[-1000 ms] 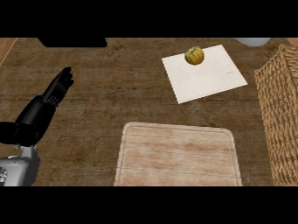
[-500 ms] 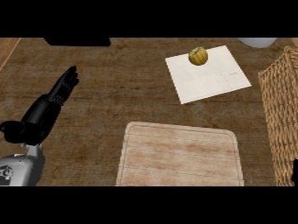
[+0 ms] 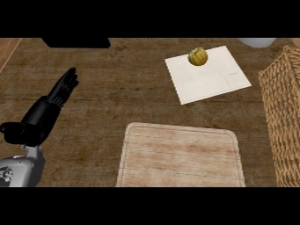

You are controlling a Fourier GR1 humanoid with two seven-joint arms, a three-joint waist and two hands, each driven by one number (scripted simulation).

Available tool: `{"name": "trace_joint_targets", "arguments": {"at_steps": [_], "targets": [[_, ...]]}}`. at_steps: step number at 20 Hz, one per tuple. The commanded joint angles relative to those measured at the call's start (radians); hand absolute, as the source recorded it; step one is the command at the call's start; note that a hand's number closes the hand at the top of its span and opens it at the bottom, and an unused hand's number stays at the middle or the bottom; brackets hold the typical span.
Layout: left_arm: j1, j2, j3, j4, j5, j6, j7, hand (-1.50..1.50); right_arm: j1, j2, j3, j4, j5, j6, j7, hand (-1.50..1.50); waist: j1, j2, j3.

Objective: Pick the sweet potato from the cutting board and place it in the basket

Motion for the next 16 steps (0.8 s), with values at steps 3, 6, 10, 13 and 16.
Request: {"name": "trace_joint_targets", "arguments": {"at_steps": [3, 6, 10, 13, 16], "targets": [[0.023, 0.012, 0.013, -0.027, 0.005, -0.006, 0.012, 0.0, -0.071, 0.104, -0.143, 0.352, -0.206, 0.226, -0.378, 1.5, -0.006, -0.003, 0.0], [-0.015, 0.025, 0.038, 0.012, 0.026, -0.023, 0.017, 0.0, -0.111, 0.101, -0.219, 0.526, -0.228, 0.334, -0.52, 1.5, -0.011, -0.002, -0.001], [0.018, 0.015, 0.029, 0.034, -0.002, -0.02, -0.058, 0.0, -0.251, 0.143, -0.238, 0.719, -0.2, 0.332, -0.595, 1.5, -0.003, 0.0, -0.003], [-0.037, -0.029, -0.002, 0.077, -0.047, 0.031, -0.04, 0.0, -0.351, 0.202, -0.24, 0.847, -0.247, 0.383, -0.638, -1.5, -0.003, 0.001, -0.003], [0.004, -0.005, 0.02, -0.004, -0.011, -0.008, 0.004, 0.0, -0.38, 0.192, -0.269, 0.956, -0.188, 0.458, -0.728, -1.5, -0.007, -0.002, -0.004]]}}
